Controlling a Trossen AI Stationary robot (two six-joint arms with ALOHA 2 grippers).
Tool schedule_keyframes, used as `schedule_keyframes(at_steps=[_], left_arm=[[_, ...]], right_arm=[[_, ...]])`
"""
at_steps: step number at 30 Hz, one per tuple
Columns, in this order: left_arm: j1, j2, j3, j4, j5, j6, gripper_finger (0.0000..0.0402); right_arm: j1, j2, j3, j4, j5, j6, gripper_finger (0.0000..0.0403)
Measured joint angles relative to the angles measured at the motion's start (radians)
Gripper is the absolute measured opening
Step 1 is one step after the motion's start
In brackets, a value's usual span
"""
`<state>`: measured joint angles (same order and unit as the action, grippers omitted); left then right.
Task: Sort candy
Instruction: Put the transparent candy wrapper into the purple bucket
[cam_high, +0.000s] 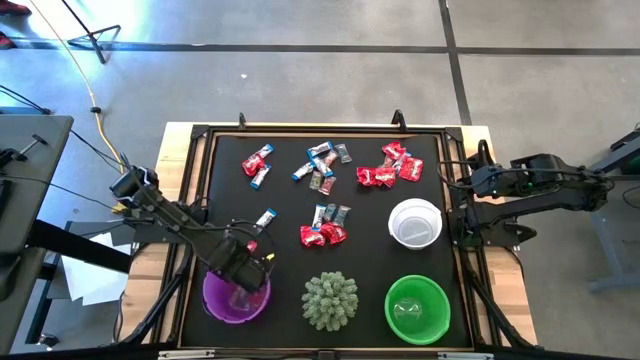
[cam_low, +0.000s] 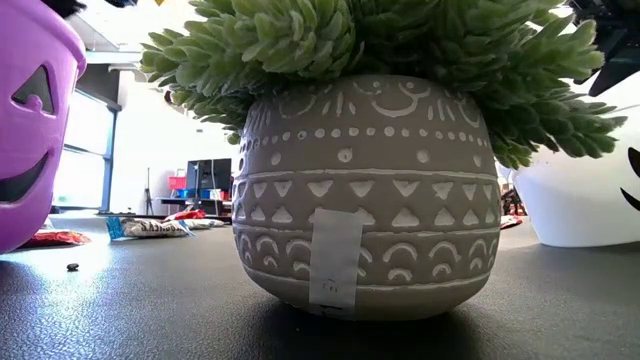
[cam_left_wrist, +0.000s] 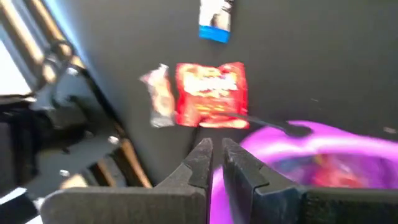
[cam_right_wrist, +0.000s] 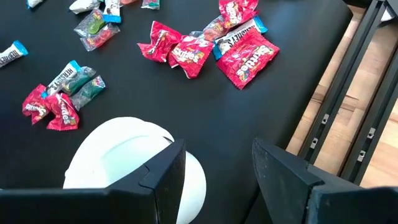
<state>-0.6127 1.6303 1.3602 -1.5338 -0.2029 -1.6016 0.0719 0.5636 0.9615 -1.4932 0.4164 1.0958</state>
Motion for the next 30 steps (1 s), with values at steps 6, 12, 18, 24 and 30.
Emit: schedule_keyframes(at_steps=[6, 12, 18, 24, 30], left_arm=[[-0.068, -0.009, 0.000, 0.073, 0.011, -0.098, 0.0019], [-0.143, -0.008, 0.000, 0.189, 0.027, -0.159, 0.0019], [-0.164, -0.018, 0.006, 0.141, -0.081, -0.182, 0.0019], [-0.142, -0.063, 0.033, -0.014, -0.164, -0.178, 0.0019], [-0.134, -0.126, -0.001, -0.037, -0.143, -0.175, 0.0019]], right_arm=[[0.000, 0.000, 0.000, -0.003, 0.000, 0.004, 0.0183], [0.000, 0.000, 0.000, -0.003, 0.000, 0.007, 0.0183], [0.000, 0.000, 0.000, -0.004, 0.013, 0.032, 0.0183], [0.000, 0.000, 0.000, -0.003, 0.019, 0.036, 0.0183], [0.000, 0.000, 0.000, -0.007, 0.019, 0.051, 0.0183]])
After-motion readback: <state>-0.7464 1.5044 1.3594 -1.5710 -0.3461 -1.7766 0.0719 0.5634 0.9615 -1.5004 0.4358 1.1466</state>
